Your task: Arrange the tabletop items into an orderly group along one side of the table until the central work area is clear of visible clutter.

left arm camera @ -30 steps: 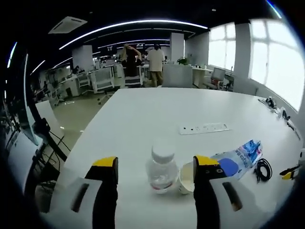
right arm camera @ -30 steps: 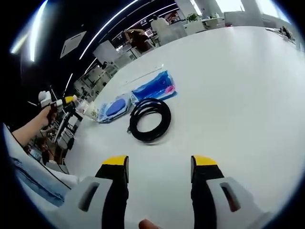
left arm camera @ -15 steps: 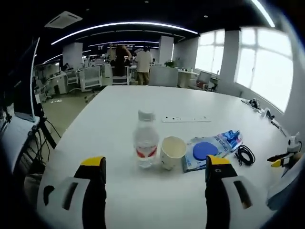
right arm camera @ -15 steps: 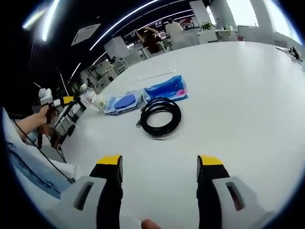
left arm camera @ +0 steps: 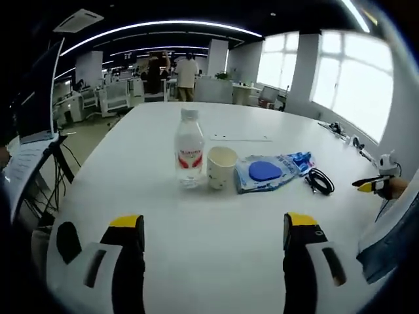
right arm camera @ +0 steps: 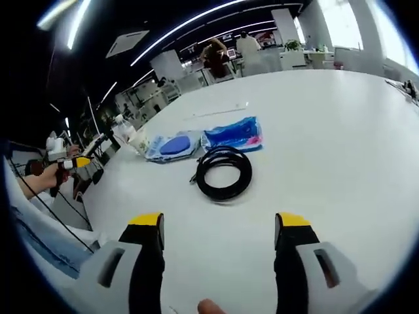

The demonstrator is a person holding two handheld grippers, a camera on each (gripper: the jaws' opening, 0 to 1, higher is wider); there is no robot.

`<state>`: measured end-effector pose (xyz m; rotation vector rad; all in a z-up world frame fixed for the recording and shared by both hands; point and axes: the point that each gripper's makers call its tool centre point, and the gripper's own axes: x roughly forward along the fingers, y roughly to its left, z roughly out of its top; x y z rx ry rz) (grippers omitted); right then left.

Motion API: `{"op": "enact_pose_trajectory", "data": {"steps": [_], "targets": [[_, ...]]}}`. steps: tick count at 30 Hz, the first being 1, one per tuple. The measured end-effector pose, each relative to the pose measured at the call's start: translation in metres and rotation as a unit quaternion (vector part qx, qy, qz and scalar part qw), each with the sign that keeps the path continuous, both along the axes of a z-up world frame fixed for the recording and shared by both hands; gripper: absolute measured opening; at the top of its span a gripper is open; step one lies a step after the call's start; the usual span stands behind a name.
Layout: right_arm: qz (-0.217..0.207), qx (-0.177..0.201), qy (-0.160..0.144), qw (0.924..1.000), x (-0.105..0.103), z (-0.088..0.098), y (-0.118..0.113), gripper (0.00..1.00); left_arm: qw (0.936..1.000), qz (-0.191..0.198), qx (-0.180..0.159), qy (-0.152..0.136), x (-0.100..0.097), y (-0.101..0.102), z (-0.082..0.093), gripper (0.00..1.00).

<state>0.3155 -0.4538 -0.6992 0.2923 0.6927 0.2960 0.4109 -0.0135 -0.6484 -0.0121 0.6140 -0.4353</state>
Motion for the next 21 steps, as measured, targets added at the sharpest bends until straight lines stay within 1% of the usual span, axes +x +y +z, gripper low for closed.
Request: {"op": "enact_pose_trajectory", "data": {"steps": [2, 4, 7, 12, 14, 19, 21], "targets": [[0.0, 0.001, -0.004, 1.0, 0.001, 0.004, 0.0, 0.68, 0.9999, 0.007, -0.007, 0.008, -0.005, -0.001, -0.002, 0.89], [0.002, 0.001, -0.004, 1.0, 0.001, 0.004, -0.001, 0.68, 0.9999, 0.011, -0.01, 0.007, -0.008, -0.004, 0.0, 0.89], [0.008, 0.001, 0.002, 1.0, 0.001, 0.0, -0.001, 0.67, 0.9997, 0.017, -0.016, 0.007, -0.01, -0.007, 0.002, 0.89], [0.011, 0.004, 0.006, 0.9999, 0.001, -0.002, -0.001, 0.66, 0.9998, 0.012, -0.015, 0.006, -0.016, -0.013, 0.005, 0.88], [0.01, 0.007, 0.006, 0.9999, 0.002, -0.002, 0.0, 0.66, 0.9996, 0.007, -0.026, -0.002, -0.018, -0.018, 0.01, 0.89], [0.01, 0.017, 0.003, 0.9998, 0.003, -0.002, 0.005, 0.66, 0.9998, 0.009, -0.016, 0.003, -0.023, -0.016, 0.008, 0.89], [0.012, 0.018, 0.003, 0.9998, 0.003, -0.002, 0.006, 0.66, 0.9997, 0.012, -0.02, 0.003, -0.024, -0.015, 0.008, 0.89]]}}
